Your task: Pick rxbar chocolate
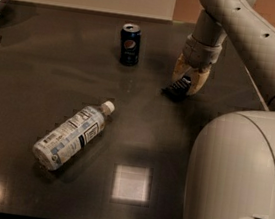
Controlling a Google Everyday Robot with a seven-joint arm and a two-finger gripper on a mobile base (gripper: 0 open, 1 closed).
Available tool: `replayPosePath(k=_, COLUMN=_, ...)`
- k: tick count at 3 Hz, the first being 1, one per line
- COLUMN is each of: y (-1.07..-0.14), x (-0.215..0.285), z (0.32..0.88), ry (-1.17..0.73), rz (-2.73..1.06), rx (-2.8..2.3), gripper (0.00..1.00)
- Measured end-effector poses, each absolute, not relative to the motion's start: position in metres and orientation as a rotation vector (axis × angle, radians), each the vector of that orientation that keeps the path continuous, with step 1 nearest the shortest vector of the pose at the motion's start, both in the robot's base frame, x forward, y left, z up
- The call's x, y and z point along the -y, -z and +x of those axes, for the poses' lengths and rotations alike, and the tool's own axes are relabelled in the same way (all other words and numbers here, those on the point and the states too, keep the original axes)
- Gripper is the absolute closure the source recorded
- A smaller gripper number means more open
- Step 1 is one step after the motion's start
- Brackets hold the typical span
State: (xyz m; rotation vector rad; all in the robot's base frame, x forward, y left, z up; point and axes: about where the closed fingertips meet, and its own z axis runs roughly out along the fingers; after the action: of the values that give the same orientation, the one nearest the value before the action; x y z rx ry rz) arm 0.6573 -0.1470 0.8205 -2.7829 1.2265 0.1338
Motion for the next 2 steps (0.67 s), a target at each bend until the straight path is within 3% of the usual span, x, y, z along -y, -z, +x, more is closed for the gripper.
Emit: replayPosePath(k=2, y=-0.8219, x=0.1486, z=0.657, ry=-0.133, rz=-2.782, rx=-1.232, gripper=0.55)
